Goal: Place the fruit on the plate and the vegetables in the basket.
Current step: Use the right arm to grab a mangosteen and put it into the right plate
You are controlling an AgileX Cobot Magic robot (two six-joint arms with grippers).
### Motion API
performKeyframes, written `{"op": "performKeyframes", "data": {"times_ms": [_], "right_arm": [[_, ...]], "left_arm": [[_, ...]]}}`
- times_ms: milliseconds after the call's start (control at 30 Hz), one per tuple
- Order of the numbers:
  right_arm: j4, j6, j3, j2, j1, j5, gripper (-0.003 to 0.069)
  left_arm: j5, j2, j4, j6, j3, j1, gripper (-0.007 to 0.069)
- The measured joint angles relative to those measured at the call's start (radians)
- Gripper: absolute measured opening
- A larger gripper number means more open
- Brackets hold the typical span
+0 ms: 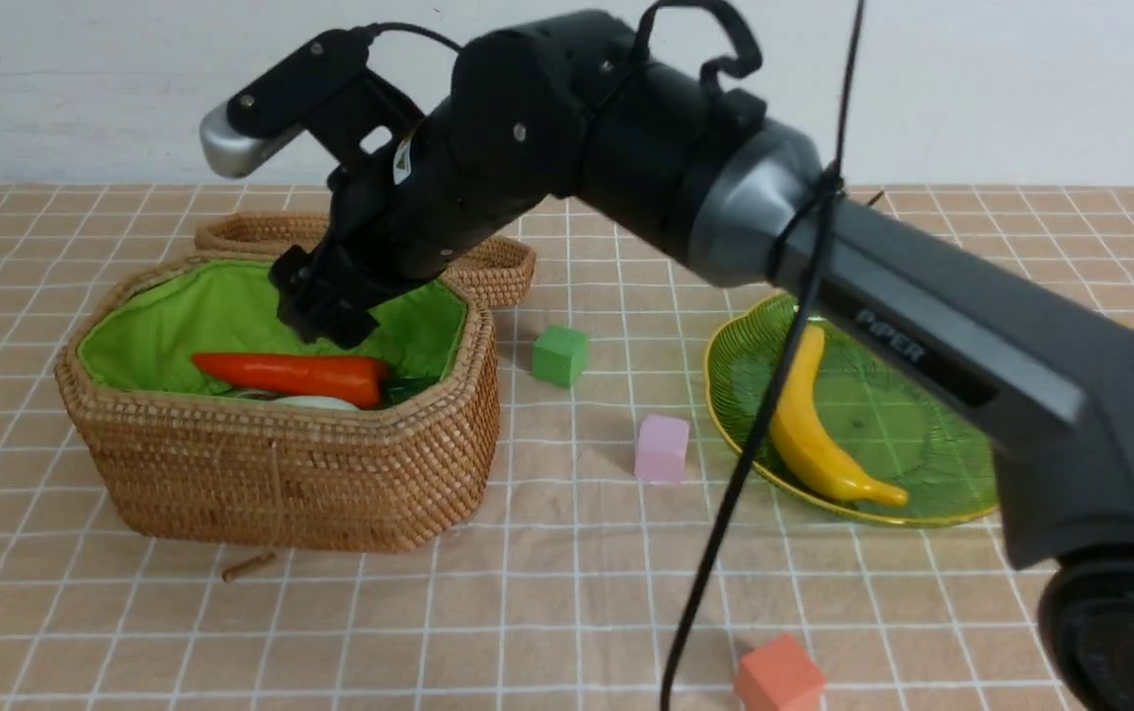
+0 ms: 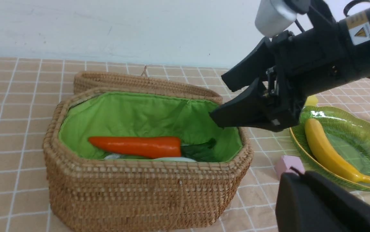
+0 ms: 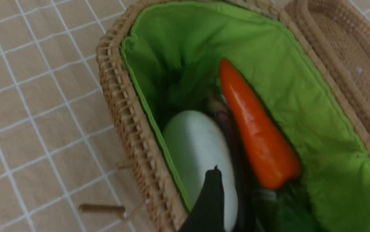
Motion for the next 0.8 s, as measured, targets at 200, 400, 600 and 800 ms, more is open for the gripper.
{"op": "performKeyframes", "data": {"times_ms": [200, 400, 600, 800], "right_arm": [[-0.251, 0.167, -0.002, -0.189, -0.053, 0.313, 0.0286], [-0.362, 0.326, 0.201, -0.406, -0.237, 0.330, 0.0036], [-0.306, 0.509, 0.672, -0.615, -0.646, 0.314, 0.0129], [-0.169, 0.513, 1.016, -0.612, -0.973, 0.079, 0.0507]], "left_arm": [[-0.179, 0.000, -0.151, 0.189, 0.000, 0.000, 0.0001], [-0.240, 0.001, -0.339, 0.392, 0.000, 0.000, 0.0001], [-0.244, 0.004, -0.395, 0.497, 0.000, 0.000, 0.0002], [-0.243, 0.004, -0.397, 0.504, 0.000, 0.000, 0.0002]]}}
